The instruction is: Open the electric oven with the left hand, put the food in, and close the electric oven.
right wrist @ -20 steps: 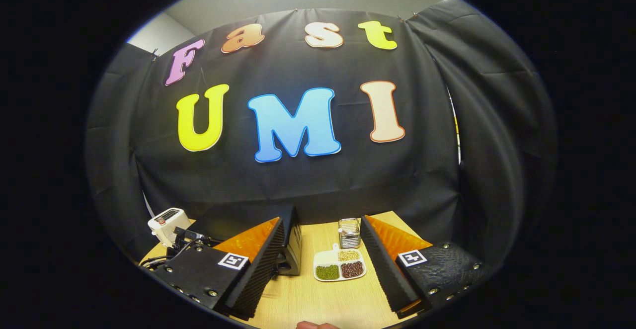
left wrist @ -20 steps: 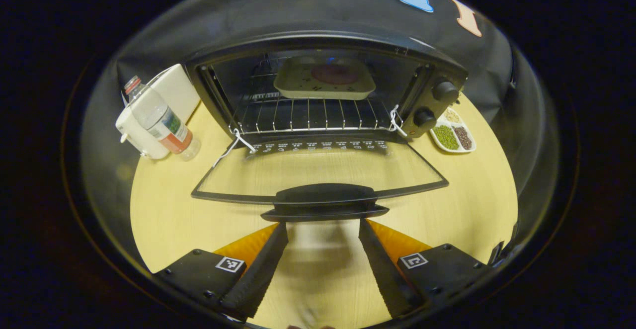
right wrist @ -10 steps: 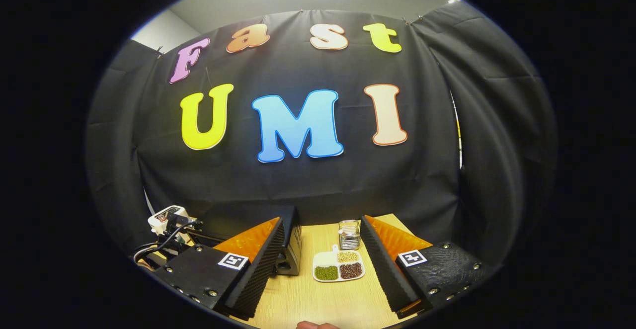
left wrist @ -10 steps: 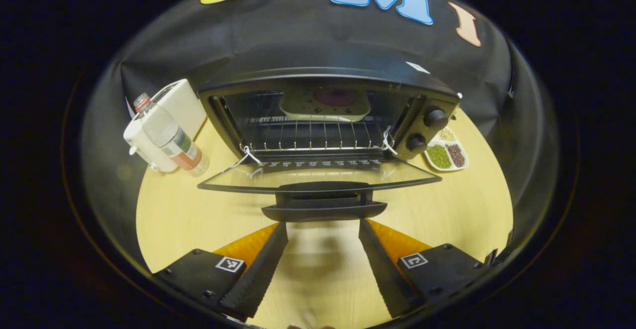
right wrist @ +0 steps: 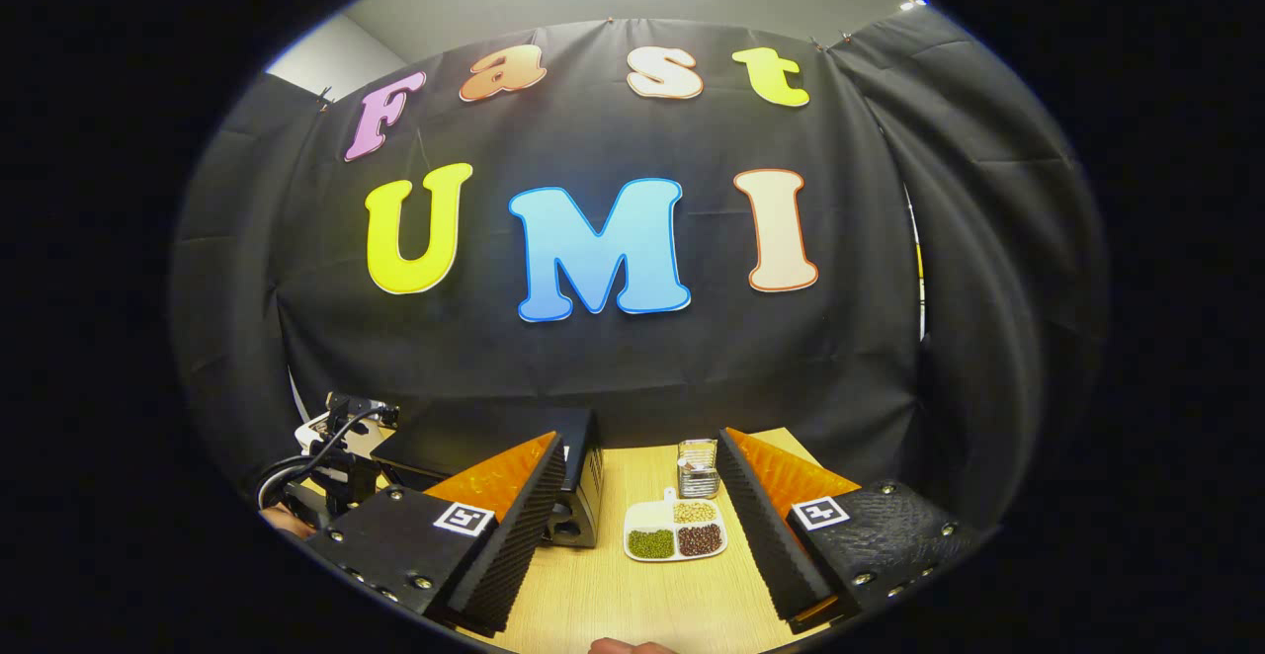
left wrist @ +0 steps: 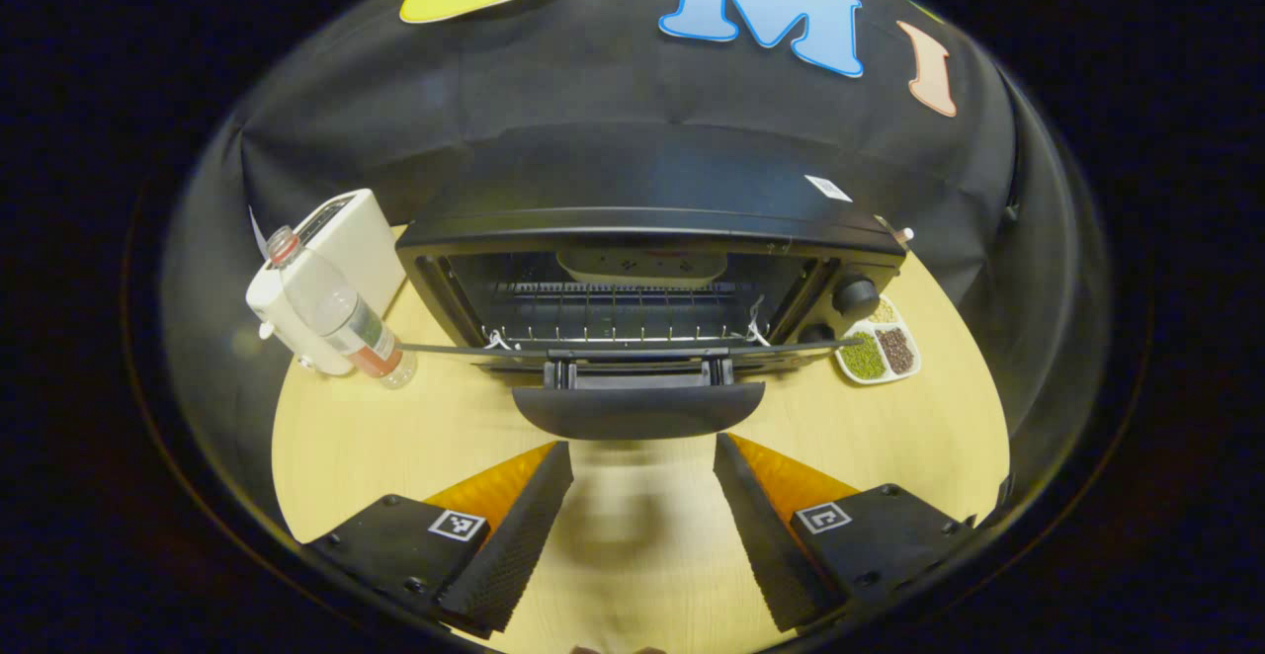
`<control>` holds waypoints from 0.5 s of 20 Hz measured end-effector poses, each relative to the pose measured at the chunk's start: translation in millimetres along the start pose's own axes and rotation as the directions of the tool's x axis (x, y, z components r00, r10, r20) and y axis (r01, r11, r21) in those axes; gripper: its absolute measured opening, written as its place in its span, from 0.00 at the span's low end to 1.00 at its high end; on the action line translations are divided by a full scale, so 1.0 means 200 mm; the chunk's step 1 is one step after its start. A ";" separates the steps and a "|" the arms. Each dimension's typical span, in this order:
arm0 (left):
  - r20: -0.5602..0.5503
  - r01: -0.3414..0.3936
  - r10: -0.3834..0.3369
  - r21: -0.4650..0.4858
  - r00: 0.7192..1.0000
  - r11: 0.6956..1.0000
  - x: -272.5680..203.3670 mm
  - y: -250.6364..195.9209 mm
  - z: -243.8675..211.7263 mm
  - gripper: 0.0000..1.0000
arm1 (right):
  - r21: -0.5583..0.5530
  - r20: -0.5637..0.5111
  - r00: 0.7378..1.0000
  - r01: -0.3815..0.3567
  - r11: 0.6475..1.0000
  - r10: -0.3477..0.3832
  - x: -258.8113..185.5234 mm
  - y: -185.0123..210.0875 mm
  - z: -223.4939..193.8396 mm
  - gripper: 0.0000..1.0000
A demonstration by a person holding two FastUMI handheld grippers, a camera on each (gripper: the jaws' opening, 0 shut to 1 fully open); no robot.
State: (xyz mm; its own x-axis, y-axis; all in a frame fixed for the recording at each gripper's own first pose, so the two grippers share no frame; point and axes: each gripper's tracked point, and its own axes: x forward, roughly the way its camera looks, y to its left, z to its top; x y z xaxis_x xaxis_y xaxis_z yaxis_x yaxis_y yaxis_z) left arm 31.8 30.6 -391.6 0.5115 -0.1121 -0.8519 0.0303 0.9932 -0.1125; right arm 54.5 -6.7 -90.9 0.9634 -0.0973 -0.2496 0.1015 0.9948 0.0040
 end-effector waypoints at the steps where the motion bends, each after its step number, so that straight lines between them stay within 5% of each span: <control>1: 0.010 -0.001 0.001 -0.003 1.000 1.000 0.00 0.00 0.02 1.00 | 0.000 -0.001 1.000 0.002 1.000 -0.002 0.00 -0.01 0.00 0.94; 6: 0.112 0.014 -0.010 -0.038 0.994 0.999 -0.07 -0.02 0.17 1.00 | 0.003 -0.001 1.000 0.008 1.000 -0.008 0.01 -0.04 0.00 0.94; 10: 0.272 0.026 -0.009 -0.056 0.962 0.998 -0.30 -0.05 0.33 0.98 | -0.006 0.013 1.000 -0.001 1.000 0.001 0.00 -0.04 0.03 0.94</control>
State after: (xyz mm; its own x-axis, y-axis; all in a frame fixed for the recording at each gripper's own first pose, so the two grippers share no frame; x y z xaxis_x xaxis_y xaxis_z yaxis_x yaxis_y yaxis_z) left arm 57.7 29.5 -304.6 0.7254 -0.1085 -0.6797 -0.0051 0.9866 -0.1629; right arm 55.4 -14.9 -85.1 0.9666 -0.0971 -0.2371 0.0996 0.9950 -0.0014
